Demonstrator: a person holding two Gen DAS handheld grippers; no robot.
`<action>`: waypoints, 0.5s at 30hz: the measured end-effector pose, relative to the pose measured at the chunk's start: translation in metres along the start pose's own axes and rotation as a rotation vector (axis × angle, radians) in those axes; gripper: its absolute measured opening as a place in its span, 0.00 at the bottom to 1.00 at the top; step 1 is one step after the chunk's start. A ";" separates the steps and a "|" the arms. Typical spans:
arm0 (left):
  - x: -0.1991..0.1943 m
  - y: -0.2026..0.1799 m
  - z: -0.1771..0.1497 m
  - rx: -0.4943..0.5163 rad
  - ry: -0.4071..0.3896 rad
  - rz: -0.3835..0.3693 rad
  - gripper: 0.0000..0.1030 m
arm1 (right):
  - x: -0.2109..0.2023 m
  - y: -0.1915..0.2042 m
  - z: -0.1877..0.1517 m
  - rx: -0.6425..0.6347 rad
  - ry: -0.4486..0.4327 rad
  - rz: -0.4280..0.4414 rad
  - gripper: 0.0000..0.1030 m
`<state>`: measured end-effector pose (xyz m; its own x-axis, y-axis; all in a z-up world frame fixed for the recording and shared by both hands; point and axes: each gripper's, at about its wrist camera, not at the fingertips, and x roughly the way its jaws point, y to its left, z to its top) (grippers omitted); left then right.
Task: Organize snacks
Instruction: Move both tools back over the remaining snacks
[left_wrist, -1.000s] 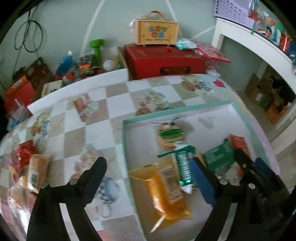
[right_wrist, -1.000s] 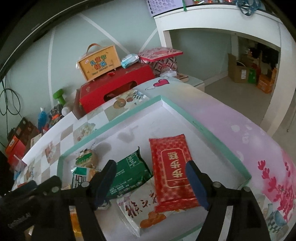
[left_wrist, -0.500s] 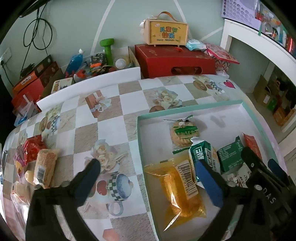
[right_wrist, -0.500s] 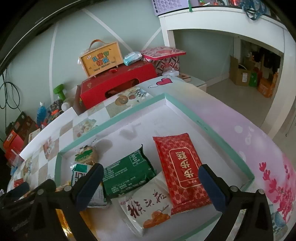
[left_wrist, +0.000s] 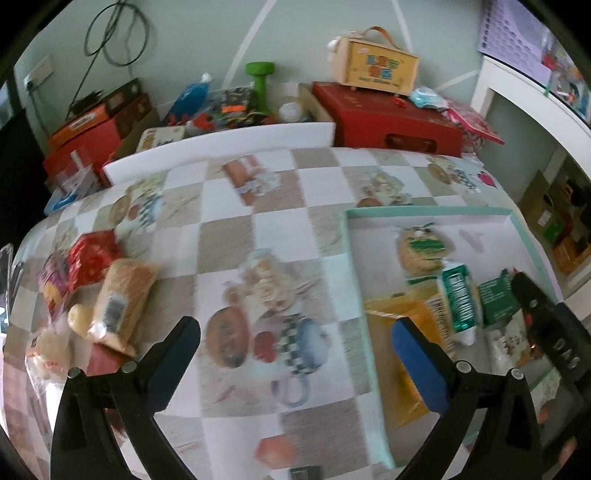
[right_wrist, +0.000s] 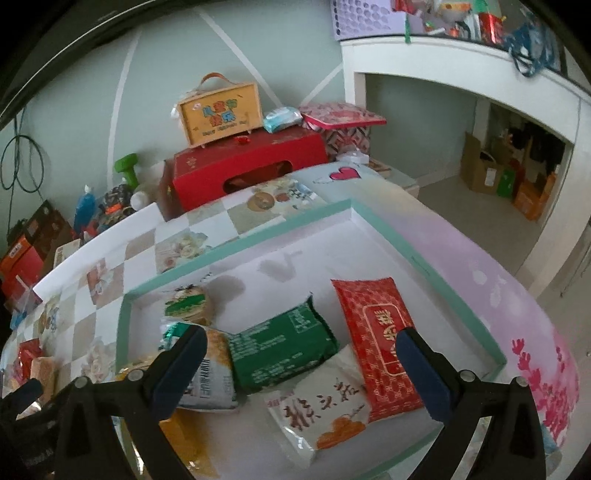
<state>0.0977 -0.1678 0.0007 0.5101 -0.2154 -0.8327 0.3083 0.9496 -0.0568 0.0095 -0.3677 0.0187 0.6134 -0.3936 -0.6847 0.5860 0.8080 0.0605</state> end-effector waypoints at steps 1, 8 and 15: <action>-0.001 0.005 -0.001 -0.013 0.003 -0.001 1.00 | -0.003 0.002 0.000 0.000 -0.008 0.010 1.00; -0.019 0.049 -0.012 -0.062 -0.017 0.040 1.00 | -0.013 0.012 -0.001 0.016 -0.035 0.007 1.00; -0.040 0.094 -0.016 -0.119 -0.047 0.066 1.00 | -0.014 0.028 -0.003 0.030 -0.007 0.004 1.00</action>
<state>0.0930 -0.0662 0.0201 0.5645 -0.1592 -0.8099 0.1771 0.9817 -0.0696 0.0155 -0.3383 0.0279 0.6193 -0.3932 -0.6797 0.5989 0.7963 0.0850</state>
